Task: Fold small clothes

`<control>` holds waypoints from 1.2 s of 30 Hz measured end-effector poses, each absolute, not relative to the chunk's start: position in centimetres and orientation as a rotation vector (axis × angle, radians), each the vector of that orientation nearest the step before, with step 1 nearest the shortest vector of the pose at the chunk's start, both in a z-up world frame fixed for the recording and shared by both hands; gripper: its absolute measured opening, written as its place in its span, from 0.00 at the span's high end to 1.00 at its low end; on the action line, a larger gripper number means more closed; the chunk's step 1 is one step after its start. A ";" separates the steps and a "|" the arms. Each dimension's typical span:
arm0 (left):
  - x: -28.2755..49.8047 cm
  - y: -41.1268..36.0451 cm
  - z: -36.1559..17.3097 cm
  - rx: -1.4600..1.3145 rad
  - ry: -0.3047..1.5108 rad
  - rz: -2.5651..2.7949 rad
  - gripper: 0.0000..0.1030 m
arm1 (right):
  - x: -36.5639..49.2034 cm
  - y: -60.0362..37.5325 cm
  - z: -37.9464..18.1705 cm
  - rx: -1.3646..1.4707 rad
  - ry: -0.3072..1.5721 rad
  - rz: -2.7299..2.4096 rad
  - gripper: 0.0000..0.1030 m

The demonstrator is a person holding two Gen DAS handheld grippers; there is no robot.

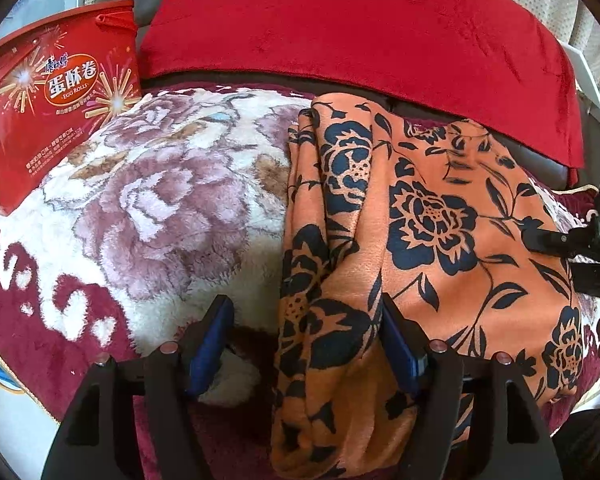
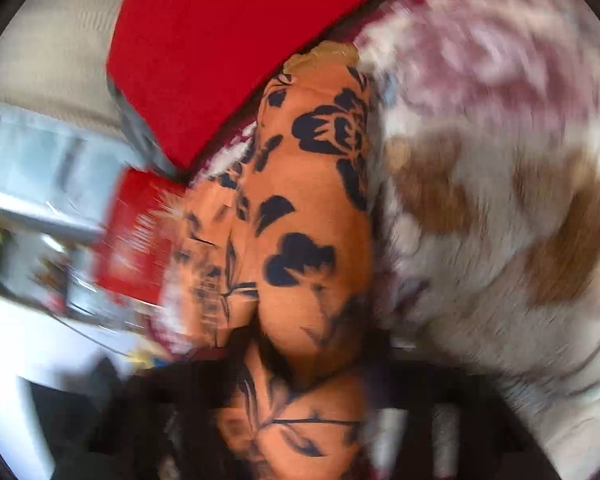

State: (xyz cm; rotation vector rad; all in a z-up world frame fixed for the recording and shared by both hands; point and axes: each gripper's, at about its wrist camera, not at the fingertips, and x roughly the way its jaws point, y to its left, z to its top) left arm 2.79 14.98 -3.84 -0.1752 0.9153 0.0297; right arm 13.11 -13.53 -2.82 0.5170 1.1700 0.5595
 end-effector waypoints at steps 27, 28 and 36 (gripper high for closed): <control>2.4 15.4 -3.7 -0.201 0.883 -0.012 0.27 | 16.4 -13.2 -2.8 0.471 1.043 0.434 0.32; 2.2 15.6 -3.5 -0.218 0.880 -0.018 0.27 | 15.4 -13.9 -2.9 0.513 1.032 0.446 0.20; -0.4 18.6 -3.4 -0.428 0.885 -0.074 0.27 | 9.5 -16.8 -3.9 0.588 1.011 0.535 0.20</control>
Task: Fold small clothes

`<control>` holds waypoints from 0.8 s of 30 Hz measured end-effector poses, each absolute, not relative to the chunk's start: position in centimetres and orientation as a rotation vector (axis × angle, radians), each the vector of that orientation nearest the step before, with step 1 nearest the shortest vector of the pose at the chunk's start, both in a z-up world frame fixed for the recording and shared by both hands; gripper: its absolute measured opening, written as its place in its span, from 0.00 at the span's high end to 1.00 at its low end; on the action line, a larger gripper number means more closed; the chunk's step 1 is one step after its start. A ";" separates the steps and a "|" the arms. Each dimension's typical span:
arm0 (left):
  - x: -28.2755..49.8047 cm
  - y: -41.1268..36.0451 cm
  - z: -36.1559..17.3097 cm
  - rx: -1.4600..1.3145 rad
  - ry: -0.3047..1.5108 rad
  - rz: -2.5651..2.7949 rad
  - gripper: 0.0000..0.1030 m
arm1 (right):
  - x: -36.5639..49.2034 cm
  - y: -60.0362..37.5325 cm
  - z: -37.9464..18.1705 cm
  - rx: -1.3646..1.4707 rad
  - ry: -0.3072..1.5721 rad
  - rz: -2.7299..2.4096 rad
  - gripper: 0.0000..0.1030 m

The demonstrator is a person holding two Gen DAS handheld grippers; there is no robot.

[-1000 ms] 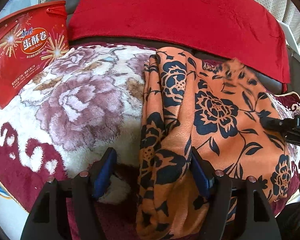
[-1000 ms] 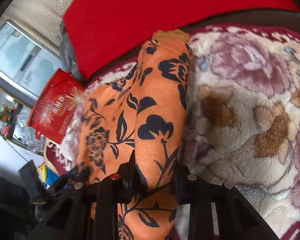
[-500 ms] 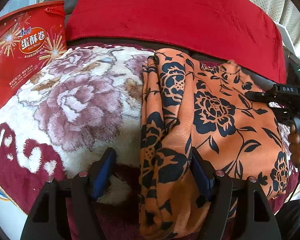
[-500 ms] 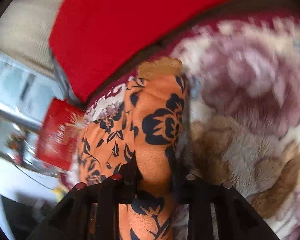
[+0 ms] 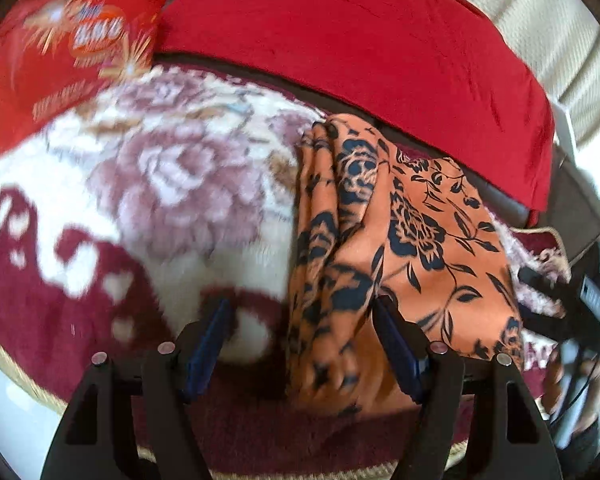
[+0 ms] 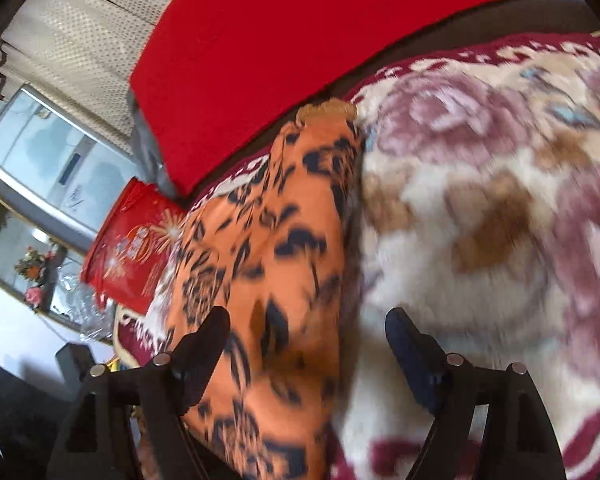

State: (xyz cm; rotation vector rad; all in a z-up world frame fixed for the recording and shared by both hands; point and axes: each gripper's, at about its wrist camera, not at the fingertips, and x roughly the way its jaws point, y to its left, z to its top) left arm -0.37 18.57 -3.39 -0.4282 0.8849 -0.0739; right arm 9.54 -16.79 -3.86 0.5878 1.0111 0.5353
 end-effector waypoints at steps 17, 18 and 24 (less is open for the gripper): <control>-2.4 20.2 -1.4 -0.462 0.884 -0.071 0.28 | 5.5 -18.9 -2.7 0.672 0.974 0.628 0.20; -2.3 20.3 -1.2 -0.469 0.885 -0.070 0.28 | 5.4 -18.9 -2.6 0.674 0.970 0.631 0.20; -0.2 19.8 0.4 -0.459 0.883 -0.135 0.28 | 5.8 -18.3 -2.6 0.657 0.990 0.654 0.20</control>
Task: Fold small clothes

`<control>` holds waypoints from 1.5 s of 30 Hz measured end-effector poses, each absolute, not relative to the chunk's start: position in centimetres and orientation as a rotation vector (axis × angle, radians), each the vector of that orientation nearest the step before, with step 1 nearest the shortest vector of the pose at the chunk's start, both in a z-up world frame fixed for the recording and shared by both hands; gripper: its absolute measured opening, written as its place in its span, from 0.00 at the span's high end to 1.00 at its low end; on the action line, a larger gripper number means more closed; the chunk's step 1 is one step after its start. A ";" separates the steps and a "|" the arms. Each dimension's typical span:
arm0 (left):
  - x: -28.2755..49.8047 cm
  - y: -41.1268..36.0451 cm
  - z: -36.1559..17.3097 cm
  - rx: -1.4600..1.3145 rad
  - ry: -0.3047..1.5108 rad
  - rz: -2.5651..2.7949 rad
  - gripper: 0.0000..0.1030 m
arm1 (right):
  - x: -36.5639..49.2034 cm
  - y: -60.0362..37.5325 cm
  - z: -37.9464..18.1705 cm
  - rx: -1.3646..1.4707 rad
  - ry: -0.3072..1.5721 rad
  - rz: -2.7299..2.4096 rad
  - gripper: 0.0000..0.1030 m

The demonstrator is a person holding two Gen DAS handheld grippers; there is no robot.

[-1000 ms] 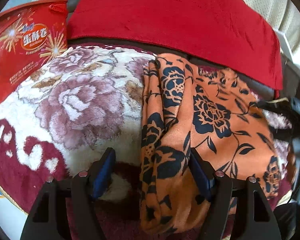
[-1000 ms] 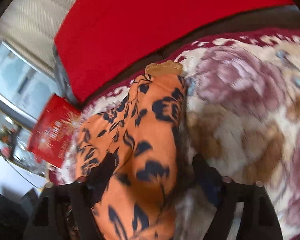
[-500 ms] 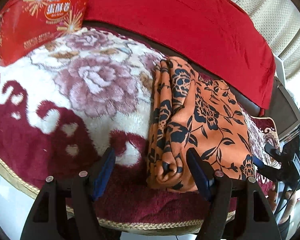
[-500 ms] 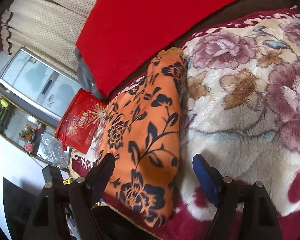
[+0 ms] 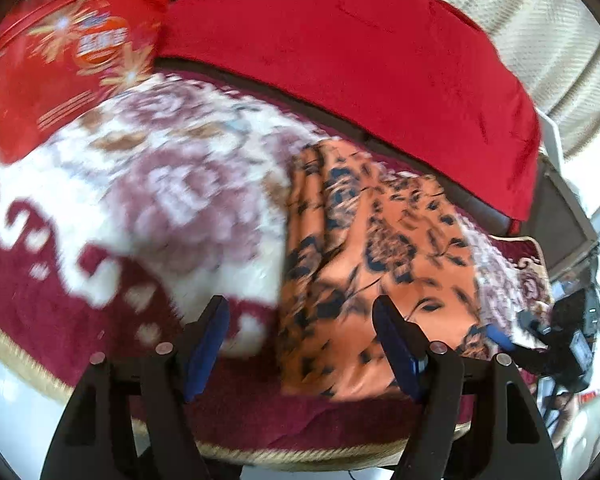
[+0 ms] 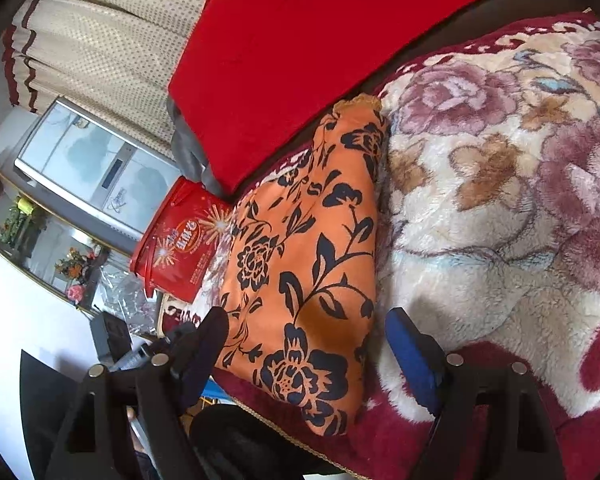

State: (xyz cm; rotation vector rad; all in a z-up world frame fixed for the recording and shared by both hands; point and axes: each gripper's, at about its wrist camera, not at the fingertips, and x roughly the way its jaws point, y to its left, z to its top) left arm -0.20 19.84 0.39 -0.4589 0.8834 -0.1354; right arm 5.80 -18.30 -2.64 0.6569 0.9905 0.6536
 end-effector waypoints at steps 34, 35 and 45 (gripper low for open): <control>3.9 18.0 -0.6 -0.263 0.939 -0.081 0.34 | 6.8 -17.7 -3.9 0.684 1.055 0.634 0.16; 3.8 17.6 -0.4 -0.250 0.929 -0.073 0.34 | 6.8 -17.7 -3.9 0.683 1.058 0.631 0.16; 2.2 16.4 1.0 -0.112 0.856 -0.005 0.34 | 6.6 -16.6 -2.4 0.639 1.052 0.623 0.16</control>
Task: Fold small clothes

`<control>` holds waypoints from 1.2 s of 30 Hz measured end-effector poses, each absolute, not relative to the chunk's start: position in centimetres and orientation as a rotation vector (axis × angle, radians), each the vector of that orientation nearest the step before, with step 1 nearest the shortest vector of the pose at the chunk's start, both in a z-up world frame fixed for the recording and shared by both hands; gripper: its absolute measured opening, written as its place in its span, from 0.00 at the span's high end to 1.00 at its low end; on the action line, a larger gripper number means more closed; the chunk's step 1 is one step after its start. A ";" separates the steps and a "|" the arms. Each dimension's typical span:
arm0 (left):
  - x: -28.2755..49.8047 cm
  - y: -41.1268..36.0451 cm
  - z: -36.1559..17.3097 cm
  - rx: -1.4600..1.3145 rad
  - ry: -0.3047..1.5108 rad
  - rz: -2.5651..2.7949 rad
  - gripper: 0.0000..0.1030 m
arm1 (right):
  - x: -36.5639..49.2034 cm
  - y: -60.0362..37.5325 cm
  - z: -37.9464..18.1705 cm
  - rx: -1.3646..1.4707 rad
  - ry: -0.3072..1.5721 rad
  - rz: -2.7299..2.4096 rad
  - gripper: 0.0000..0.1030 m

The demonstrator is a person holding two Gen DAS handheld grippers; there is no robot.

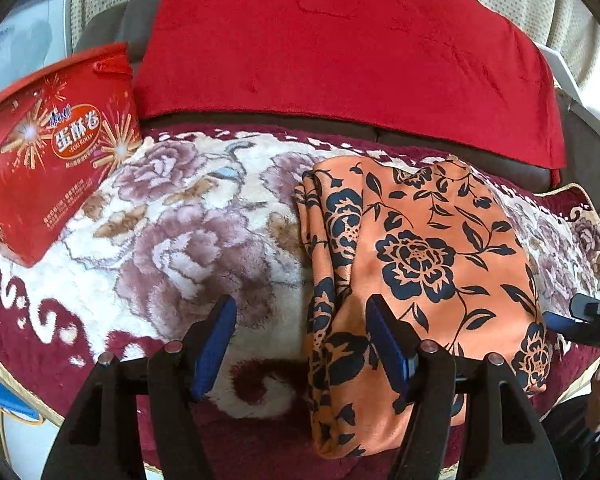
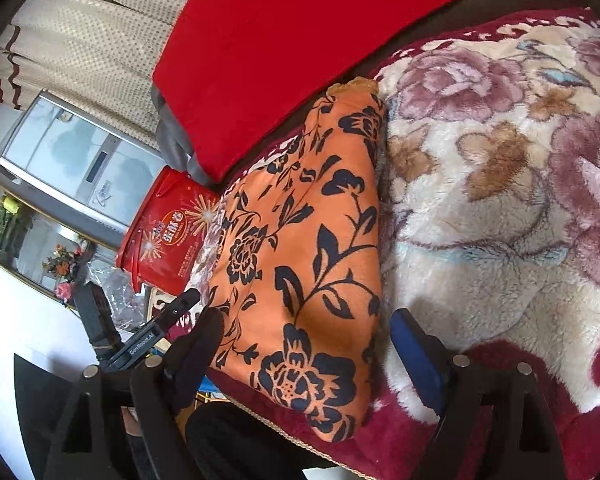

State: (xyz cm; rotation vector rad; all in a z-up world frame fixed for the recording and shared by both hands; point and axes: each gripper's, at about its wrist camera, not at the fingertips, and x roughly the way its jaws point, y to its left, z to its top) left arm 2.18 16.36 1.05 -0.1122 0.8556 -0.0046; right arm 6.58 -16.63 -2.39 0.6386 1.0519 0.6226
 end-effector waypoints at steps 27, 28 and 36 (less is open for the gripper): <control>4.6 16.3 -3.9 -0.284 1.013 -0.193 0.25 | 12.2 -10.2 -5.3 0.373 1.202 0.592 0.16; 4.8 15.7 -4.2 -0.255 1.012 -0.181 0.25 | 12.3 -9.3 -5.4 0.325 1.195 0.589 0.21; 3.7 12.3 -0.6 -0.248 0.915 -0.229 0.72 | 9.9 -9.2 2.0 0.097 0.978 0.586 0.63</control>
